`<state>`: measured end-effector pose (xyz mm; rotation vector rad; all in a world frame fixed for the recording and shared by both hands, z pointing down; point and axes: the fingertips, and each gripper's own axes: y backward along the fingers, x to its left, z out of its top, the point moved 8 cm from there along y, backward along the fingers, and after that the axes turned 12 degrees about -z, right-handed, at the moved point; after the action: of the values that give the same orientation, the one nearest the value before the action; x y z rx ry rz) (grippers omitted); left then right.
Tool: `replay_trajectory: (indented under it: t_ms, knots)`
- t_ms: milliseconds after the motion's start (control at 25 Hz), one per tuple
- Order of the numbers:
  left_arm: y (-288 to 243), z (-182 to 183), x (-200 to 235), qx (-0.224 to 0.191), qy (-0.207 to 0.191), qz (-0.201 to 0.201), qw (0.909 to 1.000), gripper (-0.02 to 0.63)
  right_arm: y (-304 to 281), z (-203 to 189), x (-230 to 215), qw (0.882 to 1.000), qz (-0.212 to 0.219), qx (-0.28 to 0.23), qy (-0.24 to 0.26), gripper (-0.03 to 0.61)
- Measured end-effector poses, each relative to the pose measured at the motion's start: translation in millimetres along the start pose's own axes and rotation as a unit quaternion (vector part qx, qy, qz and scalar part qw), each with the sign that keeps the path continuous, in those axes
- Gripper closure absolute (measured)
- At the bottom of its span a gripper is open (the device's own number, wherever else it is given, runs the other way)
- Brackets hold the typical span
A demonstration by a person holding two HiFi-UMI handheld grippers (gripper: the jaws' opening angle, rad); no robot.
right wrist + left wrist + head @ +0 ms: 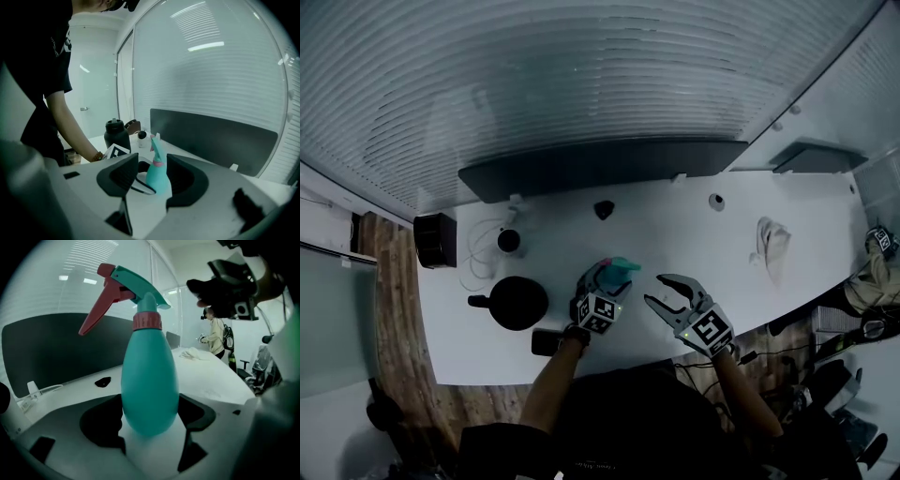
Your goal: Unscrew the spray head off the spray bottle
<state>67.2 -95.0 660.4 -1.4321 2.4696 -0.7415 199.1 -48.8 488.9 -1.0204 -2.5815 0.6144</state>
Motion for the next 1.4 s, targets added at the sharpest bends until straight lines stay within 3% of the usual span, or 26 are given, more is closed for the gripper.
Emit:
replay_trajectory:
  t_ms: [200,320,520,680,840,1120,1280,1400]
  knots:
    - [42.5,-6.8,-40.6,-0.023,-0.003,-0.065,0.9976,0.244,10.7,6.1,17.0,0.999,0.029,-0.008,0.039,0.403]
    - [65.7,-18.9,-62.8,-0.008,-0.005,-0.074,0.9972,0.244,19.0,7.2,39.5,0.994,0.064,0.003,0.09,0.403]
    - [78.9,-55.4,-88.9,0.044,-0.003,-0.062,0.9971,0.244,15.4,-14.2,88.2,0.975,0.13,0.055,0.174,0.396]
    - [64.7,-60.4,-93.0,0.055,-0.022,-0.068,0.9959,0.244,0.5,-15.2,93.8,0.961,0.124,0.091,0.228,0.394]
    - [57.6,-63.6,-101.3,0.051,-0.041,-0.072,0.9952,0.244,-13.8,-16.1,100.9,0.935,0.133,0.128,0.303,0.394]
    - [57.3,-60.6,-102.9,0.052,-0.044,-0.07,0.9952,0.244,-32.4,-12.7,116.6,0.905,0.153,0.18,0.354,0.396]
    - [57.2,-61.5,-103.6,0.052,-0.046,-0.062,0.9956,0.244,-35.3,-11.5,118.0,0.903,0.151,0.201,0.348,0.43]
    - [58.9,-61.2,-103.6,0.057,-0.061,-0.035,0.9959,0.244,-34.3,-11.1,117.8,0.907,0.151,0.222,0.323,0.45]
